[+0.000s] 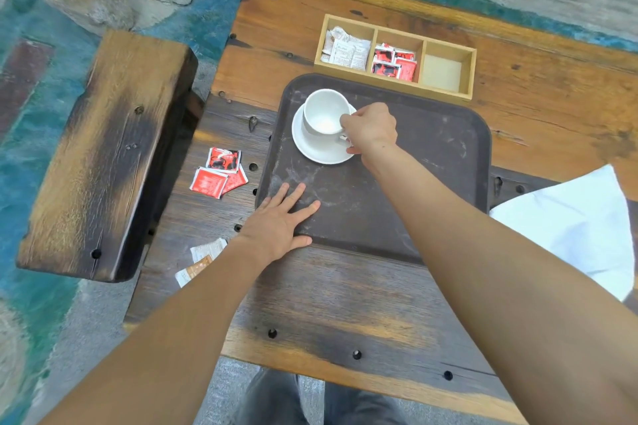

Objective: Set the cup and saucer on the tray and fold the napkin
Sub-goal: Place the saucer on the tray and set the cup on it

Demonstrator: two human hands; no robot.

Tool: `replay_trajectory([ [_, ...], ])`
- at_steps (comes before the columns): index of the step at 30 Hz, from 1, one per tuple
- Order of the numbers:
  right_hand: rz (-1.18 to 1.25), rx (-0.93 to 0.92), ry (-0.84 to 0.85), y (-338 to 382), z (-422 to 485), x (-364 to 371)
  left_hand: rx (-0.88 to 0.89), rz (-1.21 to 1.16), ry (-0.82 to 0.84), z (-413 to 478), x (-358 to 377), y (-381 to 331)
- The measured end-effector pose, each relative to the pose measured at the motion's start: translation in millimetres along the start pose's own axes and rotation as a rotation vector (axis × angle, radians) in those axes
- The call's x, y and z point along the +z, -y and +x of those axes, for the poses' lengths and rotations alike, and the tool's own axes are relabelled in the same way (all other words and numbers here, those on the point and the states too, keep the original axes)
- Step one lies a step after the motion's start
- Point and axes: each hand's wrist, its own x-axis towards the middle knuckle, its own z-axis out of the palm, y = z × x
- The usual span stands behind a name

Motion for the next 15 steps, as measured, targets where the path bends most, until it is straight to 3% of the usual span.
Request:
replay_trajectory([
  [15,-0.004,0.005,0.068,-13,8,-2,-0.006,0.029,0.012,0,0,0],
])
